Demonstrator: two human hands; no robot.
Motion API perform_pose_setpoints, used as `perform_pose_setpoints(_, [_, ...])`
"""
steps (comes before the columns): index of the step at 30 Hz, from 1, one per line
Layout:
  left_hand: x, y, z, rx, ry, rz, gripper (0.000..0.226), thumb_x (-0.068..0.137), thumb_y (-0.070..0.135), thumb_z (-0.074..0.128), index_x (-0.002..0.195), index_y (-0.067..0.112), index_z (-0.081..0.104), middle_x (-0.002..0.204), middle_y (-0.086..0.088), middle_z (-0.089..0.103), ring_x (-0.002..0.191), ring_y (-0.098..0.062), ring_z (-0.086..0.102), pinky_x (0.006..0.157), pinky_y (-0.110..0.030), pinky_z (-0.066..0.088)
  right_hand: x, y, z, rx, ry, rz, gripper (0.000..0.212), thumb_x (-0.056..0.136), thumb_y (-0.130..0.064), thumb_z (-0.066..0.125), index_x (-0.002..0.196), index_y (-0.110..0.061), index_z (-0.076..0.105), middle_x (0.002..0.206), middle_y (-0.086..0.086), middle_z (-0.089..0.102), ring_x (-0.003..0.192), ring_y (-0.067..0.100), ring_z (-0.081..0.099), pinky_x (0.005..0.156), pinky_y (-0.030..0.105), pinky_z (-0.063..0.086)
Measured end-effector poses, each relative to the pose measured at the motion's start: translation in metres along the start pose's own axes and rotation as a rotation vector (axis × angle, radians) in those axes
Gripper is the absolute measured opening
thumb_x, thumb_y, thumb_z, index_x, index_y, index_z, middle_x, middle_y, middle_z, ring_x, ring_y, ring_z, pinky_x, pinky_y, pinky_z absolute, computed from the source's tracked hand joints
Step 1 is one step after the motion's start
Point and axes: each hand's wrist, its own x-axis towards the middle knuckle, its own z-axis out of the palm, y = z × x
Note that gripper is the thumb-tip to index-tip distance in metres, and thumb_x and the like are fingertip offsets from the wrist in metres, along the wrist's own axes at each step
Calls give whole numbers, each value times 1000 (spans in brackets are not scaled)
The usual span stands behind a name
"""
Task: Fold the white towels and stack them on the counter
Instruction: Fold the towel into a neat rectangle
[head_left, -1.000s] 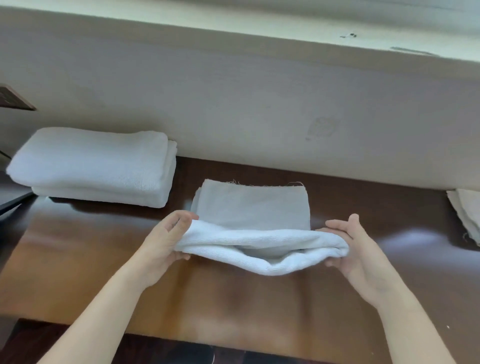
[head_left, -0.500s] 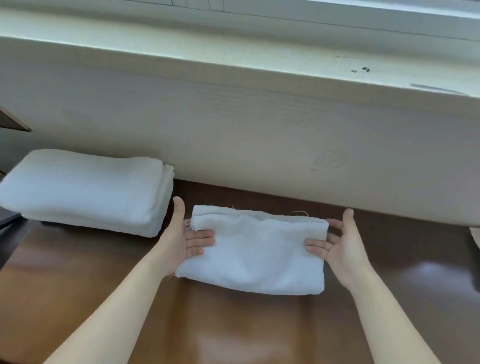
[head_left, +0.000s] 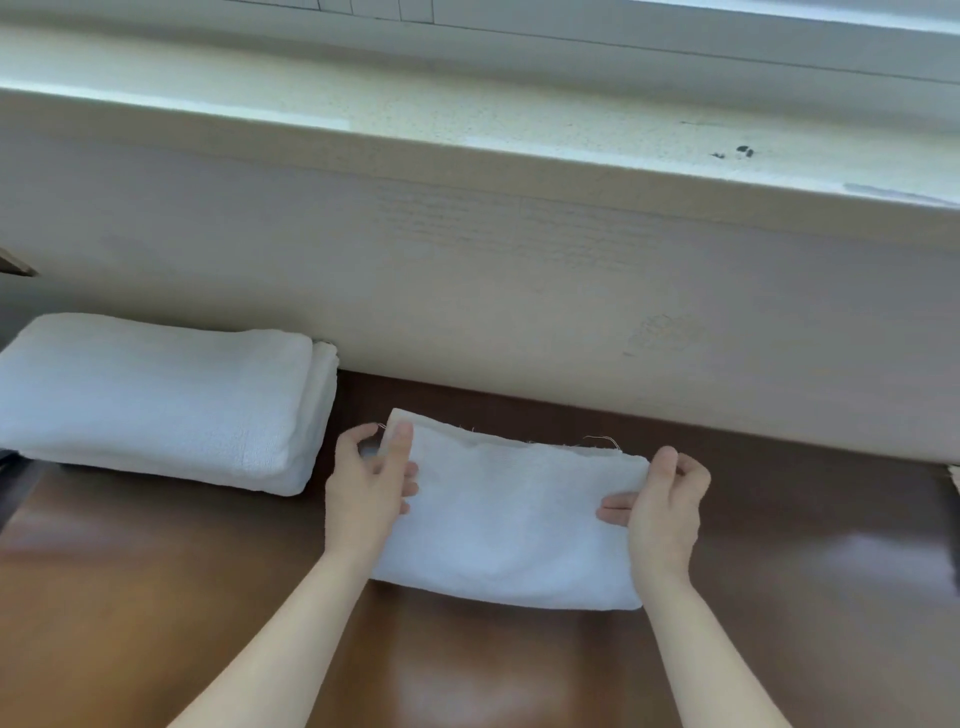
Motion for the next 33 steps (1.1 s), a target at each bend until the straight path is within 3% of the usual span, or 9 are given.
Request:
perform_pose_setpoints(3, [-14, -17, 6, 210, -72, 414, 43, 92, 51, 62, 129, 36, 46, 113, 16, 61, 107, 1, 57, 93, -19, 45, -10, 2, 0, -97, -25, -285, 47, 95, -51, 38, 132, -21, 37, 111, -3, 62, 85, 14, 68, 81, 26, 49])
perform_pose_setpoints(6, [-15, -34, 19, 535, -222, 777, 50, 94, 59, 47, 136, 33, 50, 146, 16, 44, 140, 1, 32, 116, -24, 23, -28, 19, 7, -328, -148, -634, 56, 95, -57, 36, 133, -16, 43, 136, -5, 43, 126, 12, 47, 106, 27, 37])
perform_pose_setpoints(11, [-7, -45, 40, 973, -314, 738, 67, 96, 70, 14, 156, 41, 19, 167, 6, -2, 152, -12, -13, 121, -41, -10, -31, 50, 30, -887, -300, -763, 72, 99, -63, 9, 140, -20, 49, 158, -1, 33, 152, 21, 9, 121, 49, 0])
perform_pose_setpoints(16, [6, -42, 50, 1122, -253, 629, 72, 93, 70, 0, 158, 39, 2, 167, 5, -7, 152, -18, -16, 114, -49, -24, -18, 45, 35, -1079, -274, -672, 75, 93, -70, -3, 151, -33, 27, 163, -5, 19, 153, 23, 4, 114, 66, -2])
perform_pose_setpoints(19, [10, -40, 50, 1094, -211, 624, 72, 94, 67, 8, 158, 33, 17, 165, 2, 18, 154, -22, 4, 116, -49, -18, -13, 43, 37, -1096, -301, -616, 71, 90, -68, -10, 154, -42, 5, 163, -10, 13, 152, 19, -6, 113, 66, -1])
perform_pose_setpoints(23, [25, -38, 43, 1002, -67, 782, 58, 97, 57, 29, 123, 17, 61, 112, -6, 59, 113, -30, 53, 116, -47, 17, -7, 41, 40, -1058, -279, -591, 63, 96, -58, 4, 151, -36, 25, 149, -9, 31, 149, 19, 7, 113, 64, 6])
perform_pose_setpoints(26, [37, -31, 37, 999, -4, 879, 53, 97, 56, 32, 100, 12, 62, 91, -7, 55, 87, -32, 53, 94, -41, 33, 0, 39, 44, -1012, -198, -678, 51, 98, -52, 21, 116, -20, 55, 119, 0, 49, 123, 27, 43, 102, 63, 24])
perform_pose_setpoints(28, [39, -24, 36, 1036, 1, 901, 53, 98, 58, 29, 99, 14, 59, 89, -7, 51, 85, -31, 49, 91, -42, 33, 6, 36, 45, -984, -95, -762, 48, 98, -50, 28, 99, -13, 59, 106, 4, 51, 105, 28, 48, 96, 61, 31])
perform_pose_setpoints(33, [40, -14, 39, 1091, 61, 824, 50, 97, 56, 31, 106, 17, 61, 98, -8, 52, 94, -32, 50, 100, -50, 30, 14, 24, 51, -1013, -11, -843, 45, 98, -49, 34, 97, -11, 58, 103, 6, 54, 108, 34, 51, 97, 61, 31])
